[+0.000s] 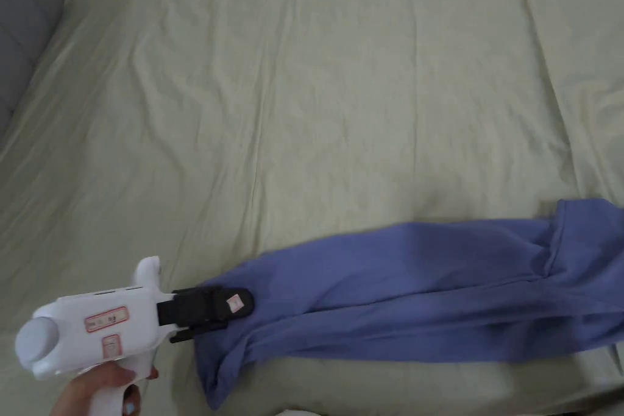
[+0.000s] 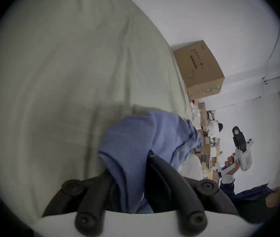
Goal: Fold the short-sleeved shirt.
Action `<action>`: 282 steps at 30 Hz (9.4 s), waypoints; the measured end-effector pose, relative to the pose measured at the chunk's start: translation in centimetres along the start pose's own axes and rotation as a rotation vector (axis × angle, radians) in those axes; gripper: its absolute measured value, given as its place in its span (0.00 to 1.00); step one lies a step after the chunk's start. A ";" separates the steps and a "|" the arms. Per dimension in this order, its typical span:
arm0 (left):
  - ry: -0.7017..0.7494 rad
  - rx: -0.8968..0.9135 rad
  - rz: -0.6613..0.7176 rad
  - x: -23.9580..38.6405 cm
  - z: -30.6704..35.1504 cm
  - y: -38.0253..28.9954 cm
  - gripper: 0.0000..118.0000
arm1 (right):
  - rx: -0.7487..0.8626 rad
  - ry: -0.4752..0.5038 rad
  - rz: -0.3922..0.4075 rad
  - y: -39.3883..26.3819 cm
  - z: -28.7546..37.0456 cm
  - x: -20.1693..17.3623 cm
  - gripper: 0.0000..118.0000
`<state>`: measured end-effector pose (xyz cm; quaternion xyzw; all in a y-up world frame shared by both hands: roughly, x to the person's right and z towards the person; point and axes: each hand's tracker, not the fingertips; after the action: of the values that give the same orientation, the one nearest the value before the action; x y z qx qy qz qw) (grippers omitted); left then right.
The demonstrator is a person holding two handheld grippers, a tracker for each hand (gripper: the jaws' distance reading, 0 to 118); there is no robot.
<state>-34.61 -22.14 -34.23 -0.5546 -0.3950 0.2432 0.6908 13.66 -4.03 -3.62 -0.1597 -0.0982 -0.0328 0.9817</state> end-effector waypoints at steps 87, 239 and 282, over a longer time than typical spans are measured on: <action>0.189 0.206 -0.288 15.3 6.0 -3.3 0.41 | 0.035 -0.028 -0.031 1.9 4.0 4.5 0.00; -0.370 -0.196 0.037 -1.1 -9.0 2.1 0.25 | -0.630 0.537 0.055 -12.3 -17.5 -13.8 0.00; 0.802 0.522 -0.317 8.7 27.0 4.5 0.90 | -0.238 0.530 0.020 -0.8 -9.3 -13.0 0.00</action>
<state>-51.20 1.32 -34.14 -0.3463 -0.1039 -0.0064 0.9323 2.51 -7.35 -14.62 -0.2606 0.1679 -0.0751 0.9478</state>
